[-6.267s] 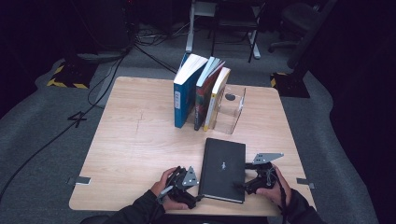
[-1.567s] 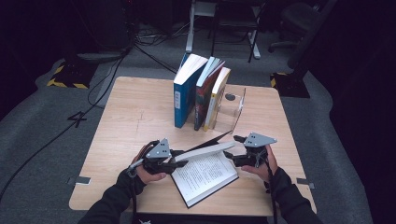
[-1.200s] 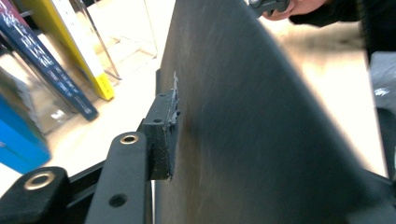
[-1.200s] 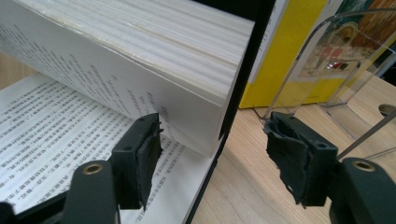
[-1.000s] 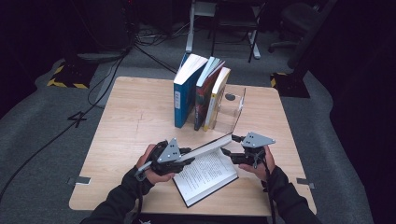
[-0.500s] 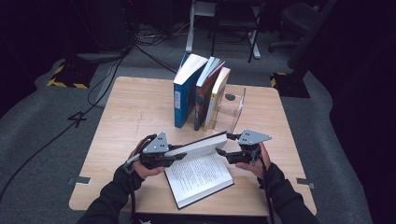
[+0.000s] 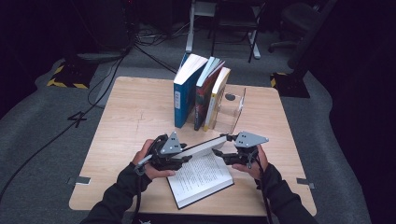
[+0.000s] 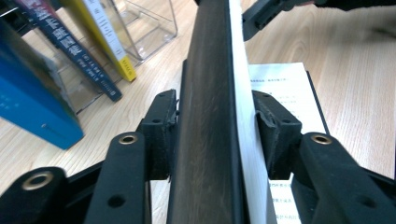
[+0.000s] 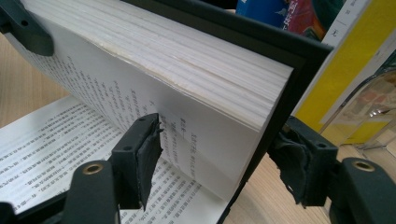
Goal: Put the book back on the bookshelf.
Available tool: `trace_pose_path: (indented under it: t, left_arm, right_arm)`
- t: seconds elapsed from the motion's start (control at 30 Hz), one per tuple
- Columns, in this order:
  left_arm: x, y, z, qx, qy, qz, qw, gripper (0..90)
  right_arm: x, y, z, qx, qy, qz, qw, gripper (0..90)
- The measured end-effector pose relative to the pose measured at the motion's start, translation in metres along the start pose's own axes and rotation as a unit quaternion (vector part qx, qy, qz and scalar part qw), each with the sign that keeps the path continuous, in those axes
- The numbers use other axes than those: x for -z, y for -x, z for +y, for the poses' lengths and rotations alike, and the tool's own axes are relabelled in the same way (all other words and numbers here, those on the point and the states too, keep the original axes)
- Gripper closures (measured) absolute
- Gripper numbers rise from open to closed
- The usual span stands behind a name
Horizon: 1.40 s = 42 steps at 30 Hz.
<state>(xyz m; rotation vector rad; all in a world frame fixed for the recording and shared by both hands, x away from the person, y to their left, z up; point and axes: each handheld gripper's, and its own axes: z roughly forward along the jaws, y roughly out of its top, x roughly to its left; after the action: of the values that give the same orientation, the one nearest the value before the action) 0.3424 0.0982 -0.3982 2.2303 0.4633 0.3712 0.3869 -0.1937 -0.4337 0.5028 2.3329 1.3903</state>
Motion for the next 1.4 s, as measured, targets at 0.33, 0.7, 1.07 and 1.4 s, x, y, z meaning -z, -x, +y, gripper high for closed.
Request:
trace_pose_path:
  t: [0.33, 0.7, 1.07, 1.4]
  left_arm:
    - [0.006, -0.001, -0.016, -0.009, 0.063, 0.020, 0.9978, 75.3]
    - [0.014, -0.007, -0.030, -0.001, 0.092, 0.002, 0.9957, 74.6]
    - [0.018, -0.017, -0.030, -0.010, 0.083, -0.034, 0.9959, 72.9]
    - [0.023, -0.031, -0.027, 0.013, 0.055, -0.013, 0.9983, 62.8]
  right_arm:
    - [0.010, 0.004, -0.002, -0.006, 0.005, -0.010, 0.9999, 34.6]
    - [0.012, 0.014, -0.020, -0.017, -0.053, 0.007, 0.9984, 33.0]
    - [-0.016, 0.024, 0.003, 0.004, -0.021, 0.069, 0.9974, 26.0]
    - [-0.021, 0.015, 0.009, 0.020, 0.011, 0.099, 0.9948, 51.9]
